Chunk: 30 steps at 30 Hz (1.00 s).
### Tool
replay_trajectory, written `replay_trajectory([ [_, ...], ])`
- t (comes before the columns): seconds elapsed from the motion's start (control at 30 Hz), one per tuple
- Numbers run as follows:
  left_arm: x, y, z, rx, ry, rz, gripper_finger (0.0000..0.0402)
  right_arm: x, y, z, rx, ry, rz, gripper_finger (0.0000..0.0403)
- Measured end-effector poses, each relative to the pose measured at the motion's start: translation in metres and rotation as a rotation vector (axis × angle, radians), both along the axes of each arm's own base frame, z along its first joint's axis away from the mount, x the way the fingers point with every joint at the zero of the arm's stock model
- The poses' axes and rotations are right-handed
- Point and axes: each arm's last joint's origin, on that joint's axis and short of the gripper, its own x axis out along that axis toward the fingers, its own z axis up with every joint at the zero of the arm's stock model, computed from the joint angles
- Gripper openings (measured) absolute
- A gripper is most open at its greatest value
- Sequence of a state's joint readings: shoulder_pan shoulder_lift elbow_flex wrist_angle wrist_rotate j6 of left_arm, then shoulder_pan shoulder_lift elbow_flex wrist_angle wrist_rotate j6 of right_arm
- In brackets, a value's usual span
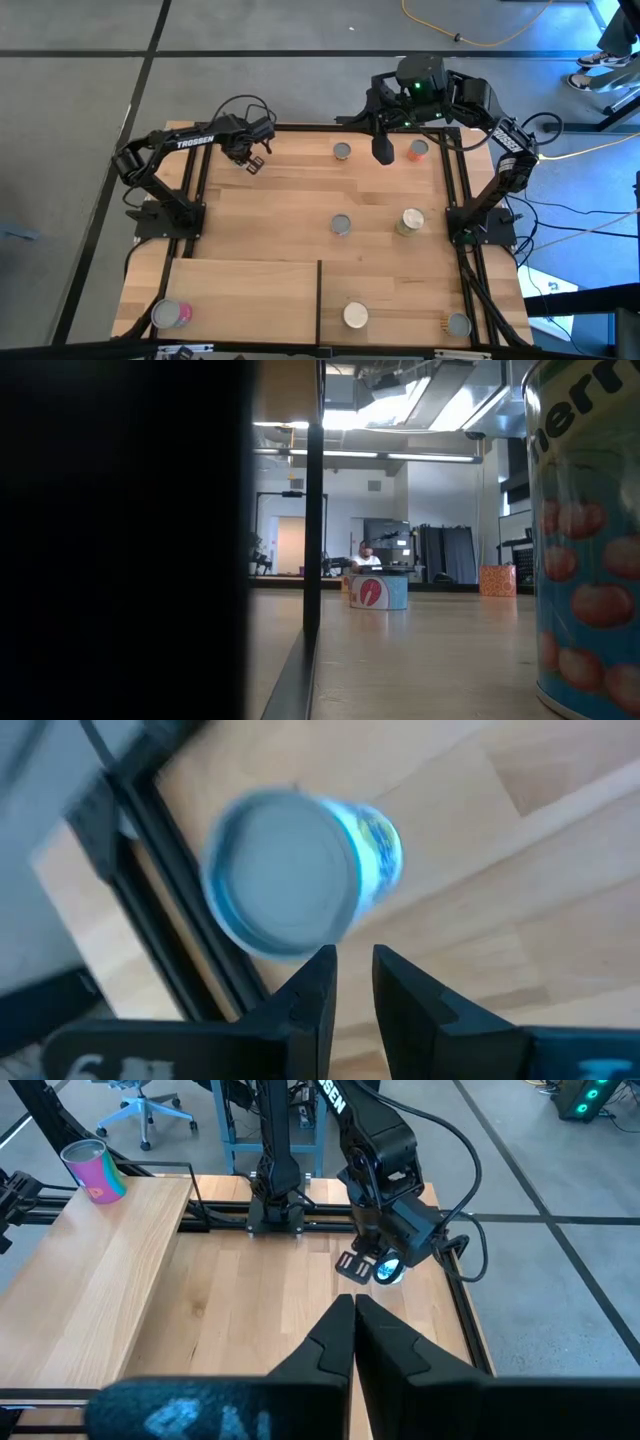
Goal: Pick and place cans onto a shelf
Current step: Put the canned mixed fruits on the shelf
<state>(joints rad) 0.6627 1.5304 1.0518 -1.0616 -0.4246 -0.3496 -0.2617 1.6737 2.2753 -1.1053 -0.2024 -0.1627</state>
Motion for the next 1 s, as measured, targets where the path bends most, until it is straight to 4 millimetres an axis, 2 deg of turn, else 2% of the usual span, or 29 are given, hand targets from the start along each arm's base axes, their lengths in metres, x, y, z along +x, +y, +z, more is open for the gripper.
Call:
replay_trajectory([
  [0.1, 0.000, 0.000, 0.000, -0.006, 0.020, -0.048, 0.0060, 0.000, 0.000, 0.000, 0.001, 0.000, 0.000, 0.0016],
  [0.37, 0.001, 0.004, 0.000, 0.033, 0.016, -0.045, 0.0060, 0.000, 0.000, 0.000, 0.001, 0.001, -0.001, 0.0016],
  [1.0, -0.008, 0.002, -0.018, 0.000, 0.027, -0.041, 0.0054, 0.000, 0.000, -0.001, 0.002, 0.008, 0.000, 0.0016],
])
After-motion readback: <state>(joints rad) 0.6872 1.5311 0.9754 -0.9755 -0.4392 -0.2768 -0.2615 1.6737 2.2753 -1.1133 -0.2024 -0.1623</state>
